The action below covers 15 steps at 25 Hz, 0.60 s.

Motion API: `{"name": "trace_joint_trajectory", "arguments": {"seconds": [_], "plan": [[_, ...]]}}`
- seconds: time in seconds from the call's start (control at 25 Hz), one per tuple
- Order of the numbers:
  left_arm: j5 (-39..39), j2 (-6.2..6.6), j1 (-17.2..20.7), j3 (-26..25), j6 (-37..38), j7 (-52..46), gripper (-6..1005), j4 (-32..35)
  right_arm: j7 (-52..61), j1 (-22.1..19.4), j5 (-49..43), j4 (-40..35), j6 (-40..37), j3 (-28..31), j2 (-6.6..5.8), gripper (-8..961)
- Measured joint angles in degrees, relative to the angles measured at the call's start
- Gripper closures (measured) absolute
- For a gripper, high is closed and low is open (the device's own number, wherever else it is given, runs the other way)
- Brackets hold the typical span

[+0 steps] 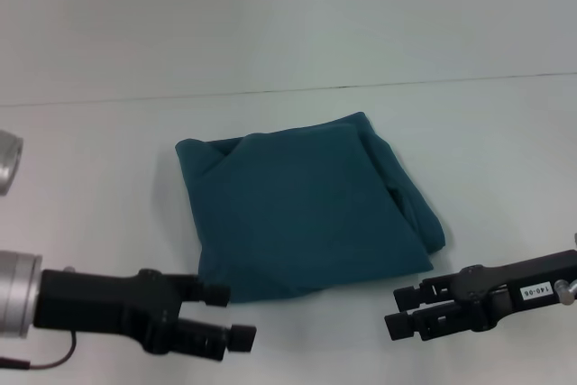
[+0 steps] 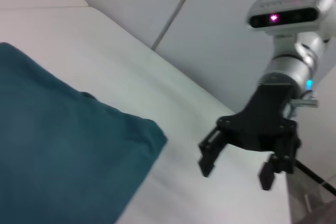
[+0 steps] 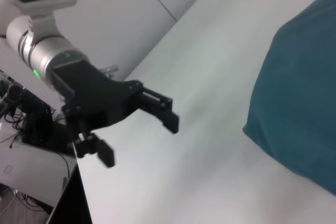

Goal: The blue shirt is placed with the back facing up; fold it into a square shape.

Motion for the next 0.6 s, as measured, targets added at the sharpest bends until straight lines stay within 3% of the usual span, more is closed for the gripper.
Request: {"name": "trace_joint_trajectory", "arguments": {"seconds": [0.2,0.6], "plan": [[0.10,-0.30,-0.62,1.32,-4.49,-2.88,62,-0.23,0.06,0.00,0.02,0.08,0.37,-0.01,0.48,135],[-0.10,-0.45,-1.41,1.49,-6.28,-4.27,62,-0.38,-0.10,0.03,0.51,0.10,1.62,0.99,0.65,135]]}}
